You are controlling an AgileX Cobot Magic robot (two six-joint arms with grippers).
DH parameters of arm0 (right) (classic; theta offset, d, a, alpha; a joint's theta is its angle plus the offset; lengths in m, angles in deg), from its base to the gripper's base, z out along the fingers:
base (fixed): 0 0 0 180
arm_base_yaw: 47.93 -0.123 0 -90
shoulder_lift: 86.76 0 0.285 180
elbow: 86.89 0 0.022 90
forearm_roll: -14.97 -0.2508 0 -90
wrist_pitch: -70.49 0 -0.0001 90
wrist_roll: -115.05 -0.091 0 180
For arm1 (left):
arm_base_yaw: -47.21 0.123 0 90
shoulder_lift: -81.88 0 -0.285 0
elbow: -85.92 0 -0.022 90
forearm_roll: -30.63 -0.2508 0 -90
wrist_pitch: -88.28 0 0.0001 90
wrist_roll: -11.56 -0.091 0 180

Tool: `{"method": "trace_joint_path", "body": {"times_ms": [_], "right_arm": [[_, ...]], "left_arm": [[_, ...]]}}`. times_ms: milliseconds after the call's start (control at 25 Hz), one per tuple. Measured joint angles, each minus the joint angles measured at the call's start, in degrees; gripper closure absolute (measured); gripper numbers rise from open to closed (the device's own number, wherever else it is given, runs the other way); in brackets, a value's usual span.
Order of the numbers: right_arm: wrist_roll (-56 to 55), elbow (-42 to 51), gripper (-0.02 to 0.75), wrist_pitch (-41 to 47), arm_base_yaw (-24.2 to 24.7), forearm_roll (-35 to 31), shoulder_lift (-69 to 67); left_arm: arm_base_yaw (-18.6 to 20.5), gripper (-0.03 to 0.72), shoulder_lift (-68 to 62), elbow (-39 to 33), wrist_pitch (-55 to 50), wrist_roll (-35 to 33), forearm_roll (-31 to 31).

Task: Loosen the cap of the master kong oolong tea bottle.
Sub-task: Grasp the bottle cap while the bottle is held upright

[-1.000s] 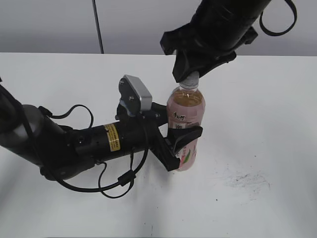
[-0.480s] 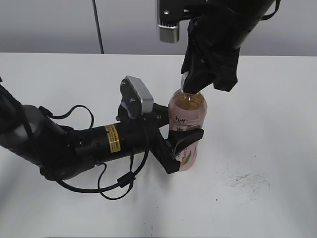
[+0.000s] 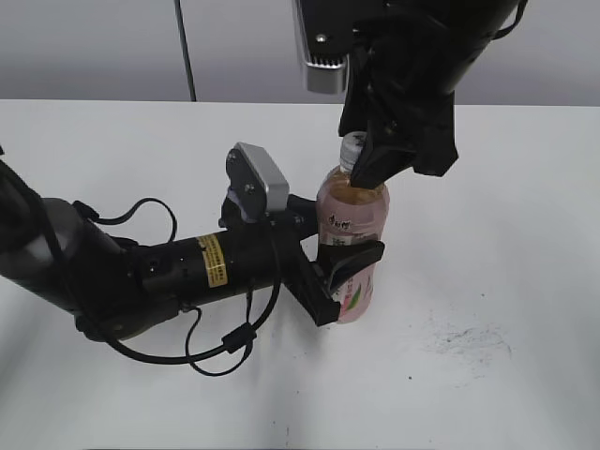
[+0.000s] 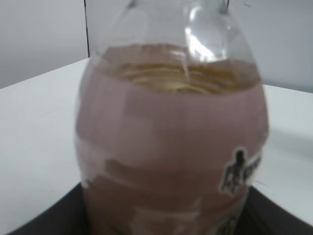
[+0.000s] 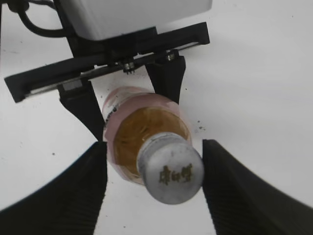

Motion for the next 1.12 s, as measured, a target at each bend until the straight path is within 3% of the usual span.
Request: {"method": "trace_joint_path", "body": {"times_ms": [80,200,400,600,800,1120], "right_arm": [[-2.9,0.1,0.246,0.1,0.0,-1.4,0.0],[-14.0,0.1,0.206,-0.5,0.0,-3.4,0.2],[-44.2,0.0,0.197,-2.1,0.0,-4.3,1.7],[-74.4,-0.5,0.211,0.8,0.0,1.3,2.1],[-80.7,-0.5,0.259,2.7,0.0,1.2,2.1],[-84.2,-0.6,0.269,-1.0,0.0,0.4,1.2]], "left_arm": [[0.0,0.300,-0.1,0.0,0.1,0.2,0.1],[0.0,0.300,-0.1,0.0,0.2,0.2,0.1],[0.0,0.300,-0.1,0.0,0.2,0.1,0.0],[0.0,0.300,-0.1,0.0,0.2,0.6,0.5],[0.0,0.300,-0.1,0.0,0.2,0.6,0.6],[0.0,0.300,-0.1,0.0,0.2,0.7,0.6]]}}
